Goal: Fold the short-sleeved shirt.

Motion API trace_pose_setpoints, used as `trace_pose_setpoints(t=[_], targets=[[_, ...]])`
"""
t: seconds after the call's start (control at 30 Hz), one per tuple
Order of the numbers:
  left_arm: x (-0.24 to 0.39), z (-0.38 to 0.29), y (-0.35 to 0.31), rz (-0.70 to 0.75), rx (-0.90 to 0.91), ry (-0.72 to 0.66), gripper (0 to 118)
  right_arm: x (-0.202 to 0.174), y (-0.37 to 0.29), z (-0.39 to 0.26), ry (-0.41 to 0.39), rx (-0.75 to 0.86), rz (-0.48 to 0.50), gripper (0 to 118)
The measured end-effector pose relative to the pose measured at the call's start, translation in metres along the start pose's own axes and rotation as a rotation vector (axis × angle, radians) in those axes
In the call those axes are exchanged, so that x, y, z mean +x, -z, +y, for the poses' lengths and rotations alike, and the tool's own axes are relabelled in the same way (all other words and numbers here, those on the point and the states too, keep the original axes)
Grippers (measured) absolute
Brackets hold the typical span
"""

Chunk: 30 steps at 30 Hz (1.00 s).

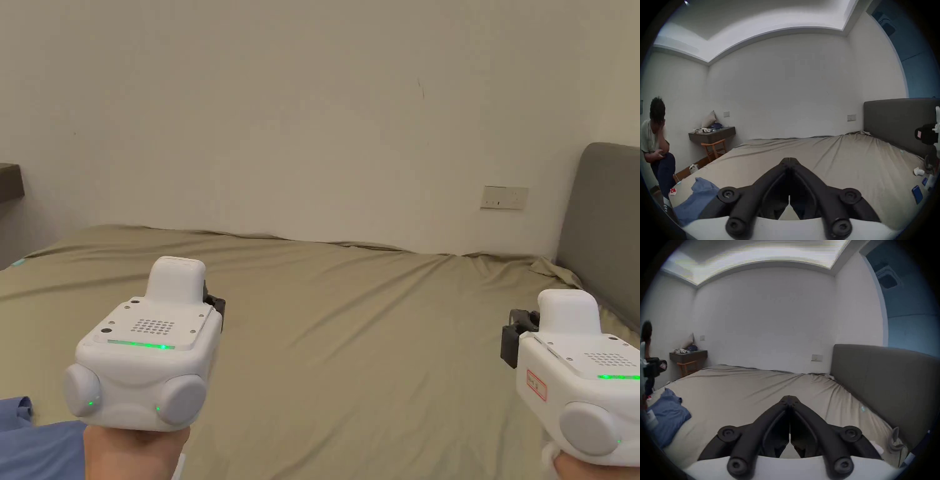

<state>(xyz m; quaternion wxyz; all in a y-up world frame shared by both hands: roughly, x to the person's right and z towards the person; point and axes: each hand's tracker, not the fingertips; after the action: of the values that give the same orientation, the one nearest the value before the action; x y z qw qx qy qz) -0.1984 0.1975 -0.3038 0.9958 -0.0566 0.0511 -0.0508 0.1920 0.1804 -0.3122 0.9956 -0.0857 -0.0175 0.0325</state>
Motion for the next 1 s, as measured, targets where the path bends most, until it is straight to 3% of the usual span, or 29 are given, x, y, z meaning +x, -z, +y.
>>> trace_pose_setpoints(t=[0.07, 0.13, 0.2, 0.43, 0.63, 0.8, 1.0], targets=[[-0.016, -0.002, -0.007, 0.006, -0.004, -0.003, 0, -0.010, 0.000, 0.002, -0.014, -0.015, 0.021, 3], [-0.035, -0.007, -0.016, 0.074, -0.015, 0.013, 0, -0.031, 0.003, 0.003, -0.018, -0.012, 0.109, 3], [-0.069, -0.009, -0.031, 0.112, -0.041, -0.009, 0, -0.061, 0.001, 0.005, -0.048, 0.003, 0.165, 3], [-0.181, -0.054, -0.107, 0.409, -0.168, -0.030, 0, -0.196, 0.011, -0.001, -0.079, -0.003, 0.518, 3], [-0.237, -0.092, -0.165, 0.571, -0.266, -0.098, 0, -0.280, 0.012, -0.014, -0.085, -0.059, 0.716, 3], [-0.253, -0.109, -0.192, 0.629, -0.292, -0.136, 0, -0.322, 0.013, -0.020, -0.113, -0.085, 0.789, 3], [-0.257, -0.112, -0.171, 0.640, -0.325, -0.131, 0, -0.329, 0.019, -0.019, -0.140, -0.098, 0.825, 3]])
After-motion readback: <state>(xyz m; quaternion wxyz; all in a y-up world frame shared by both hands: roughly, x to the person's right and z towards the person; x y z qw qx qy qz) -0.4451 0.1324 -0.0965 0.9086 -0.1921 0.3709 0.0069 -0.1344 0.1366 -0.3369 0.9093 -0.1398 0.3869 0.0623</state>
